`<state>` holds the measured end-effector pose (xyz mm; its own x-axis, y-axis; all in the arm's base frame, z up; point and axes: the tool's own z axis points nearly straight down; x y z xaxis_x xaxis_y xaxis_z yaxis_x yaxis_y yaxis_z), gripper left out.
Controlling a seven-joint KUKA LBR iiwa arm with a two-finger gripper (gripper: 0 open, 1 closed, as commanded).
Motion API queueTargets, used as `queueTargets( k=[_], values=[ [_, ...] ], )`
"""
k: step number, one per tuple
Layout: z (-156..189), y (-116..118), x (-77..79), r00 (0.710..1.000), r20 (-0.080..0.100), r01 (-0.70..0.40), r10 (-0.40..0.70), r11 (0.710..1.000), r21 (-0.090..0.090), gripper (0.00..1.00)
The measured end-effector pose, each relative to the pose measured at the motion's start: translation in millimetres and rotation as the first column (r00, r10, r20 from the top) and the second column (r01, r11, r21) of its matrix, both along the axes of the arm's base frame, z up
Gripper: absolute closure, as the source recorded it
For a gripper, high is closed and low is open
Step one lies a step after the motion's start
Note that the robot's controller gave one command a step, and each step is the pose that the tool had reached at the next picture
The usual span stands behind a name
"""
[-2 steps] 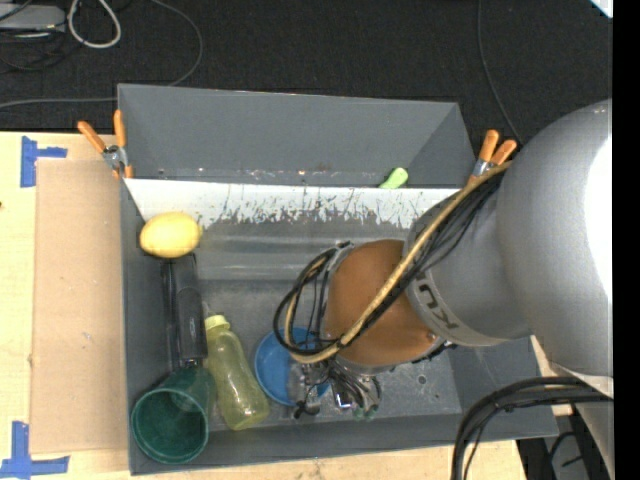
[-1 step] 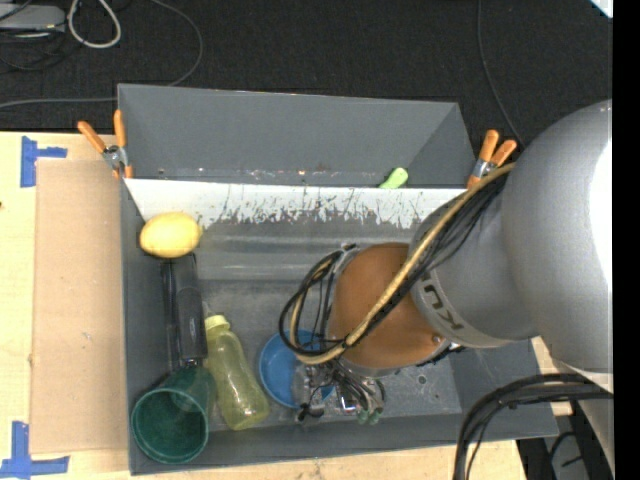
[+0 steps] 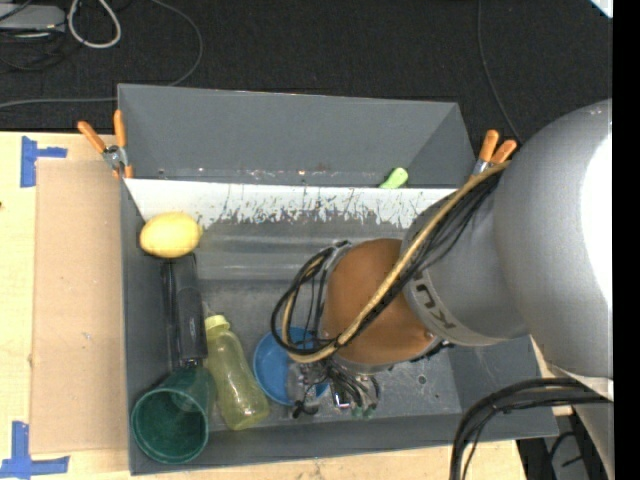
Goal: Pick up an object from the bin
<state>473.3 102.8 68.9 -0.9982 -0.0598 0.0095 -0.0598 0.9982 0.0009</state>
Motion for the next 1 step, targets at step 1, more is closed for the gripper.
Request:
queueTargets(
  k=[1],
  values=[
    [73.9,-58.4,14.1,0.998,0.001,0.064,-0.064,0.998,-0.002,1.0]
  ],
)
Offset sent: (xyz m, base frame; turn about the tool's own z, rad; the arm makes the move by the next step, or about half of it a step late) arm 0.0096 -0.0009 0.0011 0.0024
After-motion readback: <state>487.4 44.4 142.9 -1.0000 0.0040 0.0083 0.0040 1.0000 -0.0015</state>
